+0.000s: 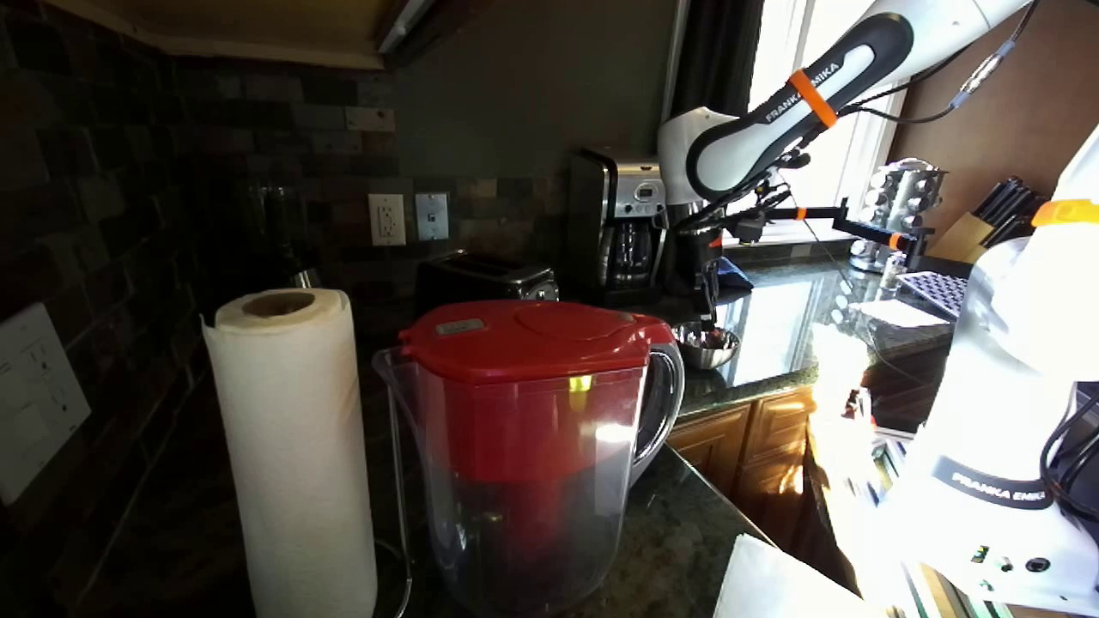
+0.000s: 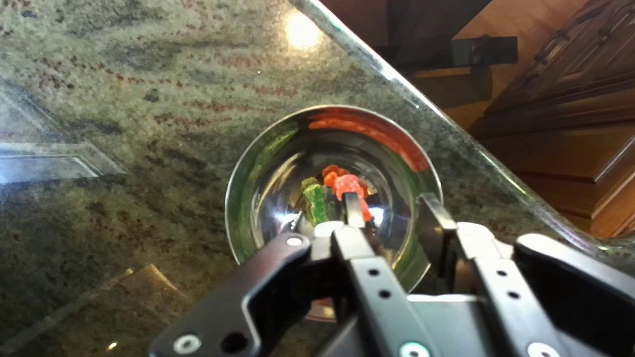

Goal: Move one gummy bear to the silver bowl

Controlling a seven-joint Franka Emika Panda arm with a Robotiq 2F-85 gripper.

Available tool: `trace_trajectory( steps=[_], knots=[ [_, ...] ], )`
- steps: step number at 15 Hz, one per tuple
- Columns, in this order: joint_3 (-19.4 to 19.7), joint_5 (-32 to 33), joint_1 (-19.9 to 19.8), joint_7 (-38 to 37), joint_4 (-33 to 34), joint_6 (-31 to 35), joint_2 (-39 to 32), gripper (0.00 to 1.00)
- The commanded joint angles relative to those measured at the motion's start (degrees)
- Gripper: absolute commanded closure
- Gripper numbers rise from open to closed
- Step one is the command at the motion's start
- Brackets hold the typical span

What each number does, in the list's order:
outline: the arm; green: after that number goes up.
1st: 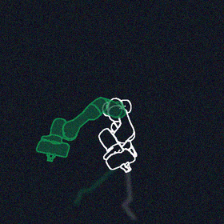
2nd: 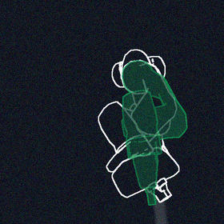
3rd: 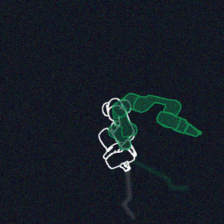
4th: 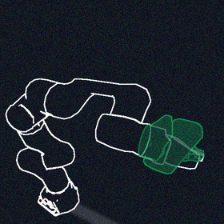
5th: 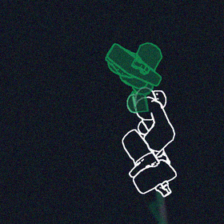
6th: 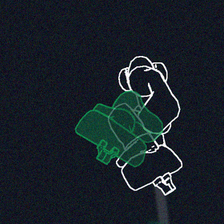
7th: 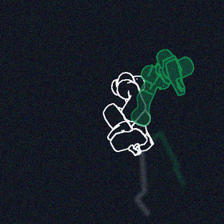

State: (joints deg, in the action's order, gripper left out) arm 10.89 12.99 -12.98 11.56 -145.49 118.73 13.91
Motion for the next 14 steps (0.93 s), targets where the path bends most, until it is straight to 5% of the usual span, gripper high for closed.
trace_trajectory(
  steps=[1, 6, 14],
  knots=[
    [0.4, 1.52, -0.12, -1.99, -0.23, 0.28, -0.07, 0.32],
    [0.53, 2.27, -0.41, -2.57, -0.08, 0.27, -0.99, 0.0],
    [1.48, 1.52, -0.49, -1.79, -0.78, 6.34, -5.46, 0.0]
  ],
)
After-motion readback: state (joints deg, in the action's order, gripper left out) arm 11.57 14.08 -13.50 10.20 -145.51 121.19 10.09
